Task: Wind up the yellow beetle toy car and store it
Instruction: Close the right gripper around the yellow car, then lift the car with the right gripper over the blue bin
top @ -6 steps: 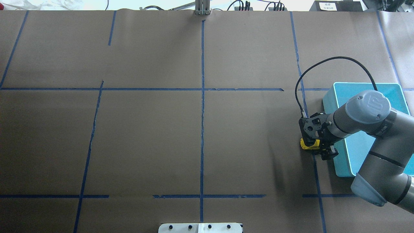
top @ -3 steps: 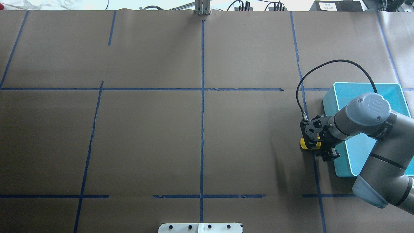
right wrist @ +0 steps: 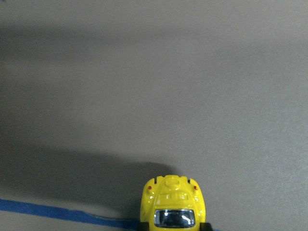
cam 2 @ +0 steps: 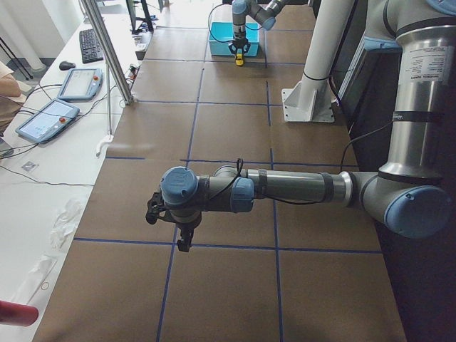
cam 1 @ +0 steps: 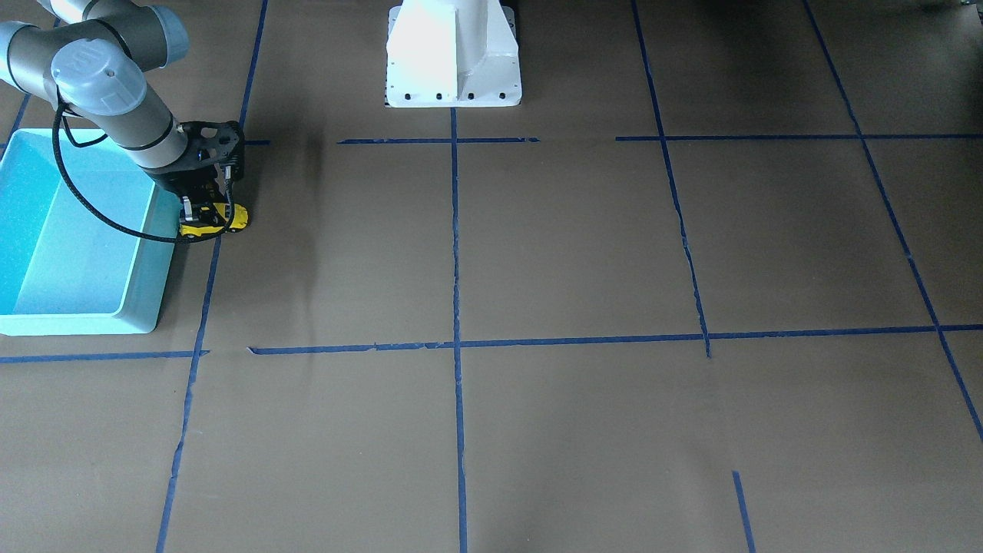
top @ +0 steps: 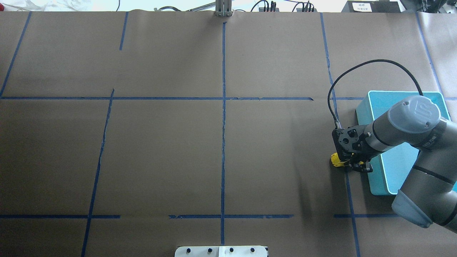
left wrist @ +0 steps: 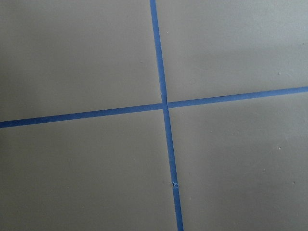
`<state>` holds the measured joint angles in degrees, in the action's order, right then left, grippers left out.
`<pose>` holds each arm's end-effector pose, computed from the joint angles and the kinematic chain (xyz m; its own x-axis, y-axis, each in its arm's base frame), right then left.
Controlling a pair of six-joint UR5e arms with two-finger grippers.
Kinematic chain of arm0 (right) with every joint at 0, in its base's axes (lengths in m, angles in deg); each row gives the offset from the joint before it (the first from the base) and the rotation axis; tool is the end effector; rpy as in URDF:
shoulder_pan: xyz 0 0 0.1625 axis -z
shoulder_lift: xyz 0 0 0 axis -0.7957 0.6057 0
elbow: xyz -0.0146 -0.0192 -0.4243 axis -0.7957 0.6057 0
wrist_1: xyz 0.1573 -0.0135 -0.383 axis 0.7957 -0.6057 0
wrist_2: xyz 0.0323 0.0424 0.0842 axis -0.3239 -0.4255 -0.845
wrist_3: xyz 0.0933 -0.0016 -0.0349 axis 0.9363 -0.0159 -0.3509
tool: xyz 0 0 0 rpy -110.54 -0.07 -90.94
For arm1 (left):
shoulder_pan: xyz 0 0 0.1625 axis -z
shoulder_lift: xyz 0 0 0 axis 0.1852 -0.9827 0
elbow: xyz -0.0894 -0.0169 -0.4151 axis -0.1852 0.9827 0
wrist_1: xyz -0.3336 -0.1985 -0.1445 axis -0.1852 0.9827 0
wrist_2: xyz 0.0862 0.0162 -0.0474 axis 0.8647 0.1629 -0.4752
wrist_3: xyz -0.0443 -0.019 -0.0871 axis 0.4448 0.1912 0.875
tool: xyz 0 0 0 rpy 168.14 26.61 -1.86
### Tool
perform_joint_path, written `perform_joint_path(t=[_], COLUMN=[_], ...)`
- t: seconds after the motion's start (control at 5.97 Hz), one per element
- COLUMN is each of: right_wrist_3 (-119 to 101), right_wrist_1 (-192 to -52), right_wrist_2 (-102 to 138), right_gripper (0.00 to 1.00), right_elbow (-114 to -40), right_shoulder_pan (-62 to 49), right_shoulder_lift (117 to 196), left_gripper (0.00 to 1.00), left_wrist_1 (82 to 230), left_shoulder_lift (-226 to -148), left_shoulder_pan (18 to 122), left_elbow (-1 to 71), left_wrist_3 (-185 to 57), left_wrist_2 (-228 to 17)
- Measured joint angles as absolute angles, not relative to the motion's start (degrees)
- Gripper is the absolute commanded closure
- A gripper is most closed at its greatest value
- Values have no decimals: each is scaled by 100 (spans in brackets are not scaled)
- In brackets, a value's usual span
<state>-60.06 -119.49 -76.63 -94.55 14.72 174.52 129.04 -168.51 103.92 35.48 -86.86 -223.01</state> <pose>-0.3497 -0.3839 0.4449 -0.0889 -0.9947 -0.0513 0.6909 -0.0987 0.7162 -0.0864 -0.4955 0.6340 0.6566 0.1222 -0.7442 -0.0362 0.9908 0.1308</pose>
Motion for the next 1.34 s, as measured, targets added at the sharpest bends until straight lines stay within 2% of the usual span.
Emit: perform_joint_path(t=[0.34,0.5,0.67,0.84,1.01,1.34], right_wrist_3=[-6005,-6001,-6014,-6172,-6584,-7655], right_wrist_1=[-12631,-13186,-13664,-13916,-14015,-14009], right_wrist_2=[-7744,-7846,-8080,-8295,-8517,-8993], right_gripper=[100,100,100,100,100,100], right_elbow=[-9810,-9899,-10018,-10204,-10346,-10408], right_shoulder_pan=[1391,1194,792,401,-8,-931], right_shoulder_lift=[17174,16706,16323,16269,16505,17508], left_gripper=[0,0,0,0,0,0], left_wrist_1=[12904,12903,12903,12903,12903,12904], left_shoulder_lift=[-16851,-16851,-16851,-16851,-16851,-16851], left_shoulder_pan=[10392,10392,10392,10392,10392,10392], left_elbow=[3549,3549,3548,3549,3549,3551], left_wrist_3=[-8690,-8692,-8692,-8693,-8692,-8693], left_wrist_2=[-22299,-22299,-22299,-22299,-22299,-22303])
